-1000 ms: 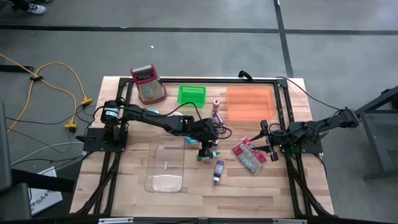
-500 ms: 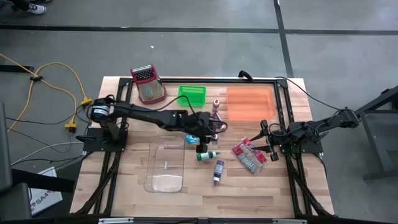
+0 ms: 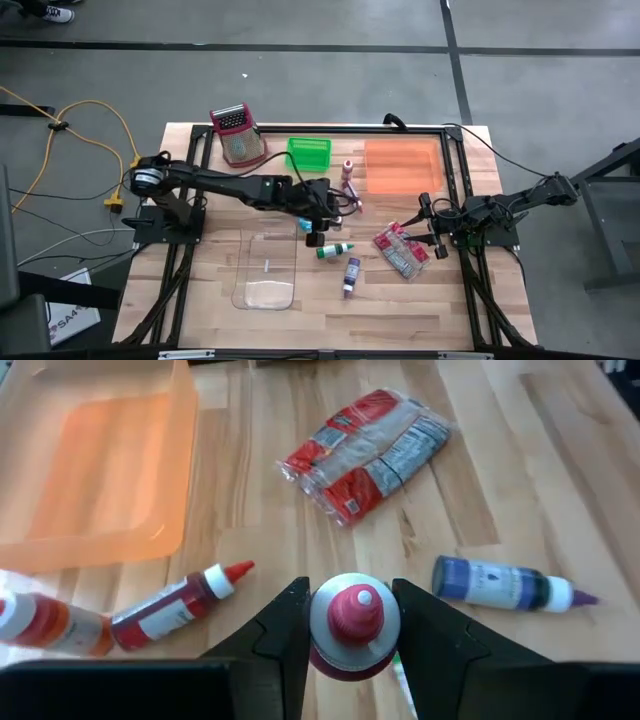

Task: Pick & Place Food Item
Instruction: Put the pink food coloring bottle into the transparent bin

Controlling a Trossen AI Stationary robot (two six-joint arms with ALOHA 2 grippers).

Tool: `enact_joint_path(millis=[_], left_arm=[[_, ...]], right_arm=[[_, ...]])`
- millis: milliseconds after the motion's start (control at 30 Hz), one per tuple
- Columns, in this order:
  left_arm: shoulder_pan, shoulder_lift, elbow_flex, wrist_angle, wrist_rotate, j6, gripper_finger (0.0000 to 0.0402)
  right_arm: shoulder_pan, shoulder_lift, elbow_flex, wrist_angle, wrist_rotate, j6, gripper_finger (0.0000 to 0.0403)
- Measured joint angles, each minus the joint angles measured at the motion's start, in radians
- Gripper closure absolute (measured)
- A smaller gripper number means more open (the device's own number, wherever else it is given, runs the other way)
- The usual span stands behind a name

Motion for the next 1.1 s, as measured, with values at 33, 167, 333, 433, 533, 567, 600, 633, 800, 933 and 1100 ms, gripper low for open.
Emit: enact_joint_path(millis=[33,167,333,433,533,567,600,633,800,933,1100], left_arm=[[-0.008,-0.013,0.0,-0.021,-0.016,-0.007,0.0286],[-0.054,-0.058,0.0,-0.095,-0.09,-0.041,0.0286],[-0.132,-0.113,-0.003,-0.173,-0.179,-0.109,0.0286],[-0.18,-0.139,-0.004,-0.223,-0.239,-0.163,0.0286],[-0.228,-0.167,-0.004,-0.273,-0.302,-0.223,0.0286],[-0.245,-0.175,-0.004,-0.295,-0.324,-0.246,0.0286],[-0.261,-0.183,-0.007,-0.309,-0.345,-0.27,0.0286],[-0.276,-0.194,-0.014,-0.321,-0.364,-0.294,0.0286],[-0.344,-0.266,-0.098,-0.337,-0.451,-0.429,0.0286],[-0.372,-0.317,-0.187,-0.336,-0.481,-0.533,0.0286],[-0.377,-0.332,-0.242,-0.33,-0.518,-0.577,0.0286]], right_arm=[[0.0,0.0,0.0,0.0,0.0,0.0,0.0251],[0.0,0.0,0.0,0.0,0.0,0.0,0.0251],[0.0,0.0,0.0,0.0,0.0,0.0,0.0251],[0.0,0.0,0.0,0.0,0.0,0.0,0.0251],[0.0,0.0,0.0,0.0,0.0,0.0,0.0251],[0.0,0.0,0.0,-0.001,0.0,0.0,0.0251],[0.0,0.0,0.0,0.0,0.0,0.0,0.0251],[0.0,0.0,0.0,0.0,0.0,0.0,0.0251],[0.0,0.0,0.0,0.0,0.0,0.0,0.0251],[0.0,0.0,0.0,0.0,0.0,0.0,0.0251],[0.0,0.0,0.0,-0.001,0.0,0.0,0.0251]])
